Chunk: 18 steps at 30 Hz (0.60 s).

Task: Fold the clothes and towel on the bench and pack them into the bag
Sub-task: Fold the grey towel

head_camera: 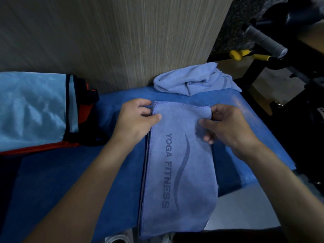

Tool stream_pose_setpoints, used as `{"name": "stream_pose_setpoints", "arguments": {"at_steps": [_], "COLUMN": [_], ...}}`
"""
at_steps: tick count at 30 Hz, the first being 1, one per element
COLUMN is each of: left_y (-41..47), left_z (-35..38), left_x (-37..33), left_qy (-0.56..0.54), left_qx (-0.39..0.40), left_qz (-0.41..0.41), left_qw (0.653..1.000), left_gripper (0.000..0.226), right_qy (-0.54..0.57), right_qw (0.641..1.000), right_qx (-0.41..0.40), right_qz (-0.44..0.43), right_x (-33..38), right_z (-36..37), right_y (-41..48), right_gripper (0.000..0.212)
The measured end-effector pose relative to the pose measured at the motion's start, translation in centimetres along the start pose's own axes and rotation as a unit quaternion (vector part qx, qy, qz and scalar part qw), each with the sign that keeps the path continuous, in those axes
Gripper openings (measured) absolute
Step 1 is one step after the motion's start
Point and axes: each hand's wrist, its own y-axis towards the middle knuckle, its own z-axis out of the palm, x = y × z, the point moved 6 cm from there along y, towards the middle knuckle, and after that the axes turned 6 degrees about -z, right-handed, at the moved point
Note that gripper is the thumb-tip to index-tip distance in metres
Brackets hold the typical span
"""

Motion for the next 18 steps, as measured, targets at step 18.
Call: {"name": "stream_pose_setpoints", "arguments": {"at_steps": [18], "left_y": [-2.1], "left_z": [-0.1], "left_x": [-0.2], "left_qy": [0.054], "left_qx": [0.126], "left_qz": [0.164], "left_qw": [0.977], "left_gripper": [0.033], "right_qy": [-0.119], "right_qw": [0.974], "right_qx": [0.044], "right_qz": [-0.186], "right_x": [0.5], "right_z": [-0.8], "right_y": [-1.2], "right_gripper": [0.034]}}
